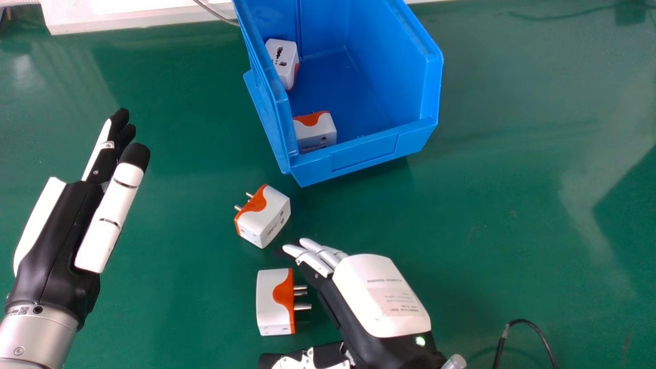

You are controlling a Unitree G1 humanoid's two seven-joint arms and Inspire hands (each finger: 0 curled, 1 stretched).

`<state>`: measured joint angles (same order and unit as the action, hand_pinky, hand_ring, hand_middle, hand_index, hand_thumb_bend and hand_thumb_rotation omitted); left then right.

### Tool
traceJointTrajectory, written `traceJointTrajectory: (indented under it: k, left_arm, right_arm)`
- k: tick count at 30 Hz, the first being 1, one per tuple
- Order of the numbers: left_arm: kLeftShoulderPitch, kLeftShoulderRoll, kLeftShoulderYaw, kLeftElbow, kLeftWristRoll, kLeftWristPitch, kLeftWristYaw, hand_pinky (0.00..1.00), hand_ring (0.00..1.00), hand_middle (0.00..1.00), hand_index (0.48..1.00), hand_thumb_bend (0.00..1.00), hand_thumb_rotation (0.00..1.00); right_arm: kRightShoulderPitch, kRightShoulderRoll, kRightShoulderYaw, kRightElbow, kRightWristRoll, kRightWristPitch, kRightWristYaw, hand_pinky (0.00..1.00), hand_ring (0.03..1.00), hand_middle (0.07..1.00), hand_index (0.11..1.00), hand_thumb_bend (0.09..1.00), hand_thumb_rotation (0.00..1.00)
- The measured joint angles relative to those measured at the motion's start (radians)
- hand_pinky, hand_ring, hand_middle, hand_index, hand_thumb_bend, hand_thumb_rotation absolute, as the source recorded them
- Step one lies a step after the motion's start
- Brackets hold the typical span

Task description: Pick all objects and put in blue box

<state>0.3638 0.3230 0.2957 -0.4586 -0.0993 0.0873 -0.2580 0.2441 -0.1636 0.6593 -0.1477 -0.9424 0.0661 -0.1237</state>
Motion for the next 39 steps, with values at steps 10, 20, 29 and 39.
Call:
traceJointTrajectory:
  k: [10, 20, 29, 39]
  left_arm:
    - [-0.003, 0.001, 0.005, 0.0, -0.001, 0.006, -0.003, 1.0, 1.0, 1.0, 1.0, 0.53, 1.0]
    - [-0.003, 0.001, 0.006, -0.004, -0.008, 0.012, -0.006, 1.0, 1.0, 1.0, 1.0, 0.52, 1.0]
    - [-0.003, 0.003, 0.007, -0.023, -0.012, 0.018, -0.006, 1.0, 1.0, 1.0, 1.0, 0.52, 1.0]
    - [-0.001, 0.004, 0.008, -0.036, -0.018, 0.034, -0.007, 1.0, 1.0, 1.0, 1.0, 0.51, 1.0]
  right_arm:
    - [-0.032, 0.0, 0.001, 0.023, 0.008, 0.011, 0.053, 0.75, 0.855, 0.894, 0.845, 0.492, 0.4]
    - [-0.095, 0.005, 0.001, 0.067, 0.015, 0.01, 0.072, 0.75, 0.851, 0.888, 0.835, 0.476, 0.42]
    - [-0.155, 0.006, 0.0, 0.127, 0.041, -0.013, 0.055, 0.73, 0.837, 0.88, 0.823, 0.469, 0.41]
    - [-0.174, 0.007, 0.001, 0.152, 0.04, -0.015, 0.039, 0.72, 0.829, 0.876, 0.816, 0.468, 0.4]
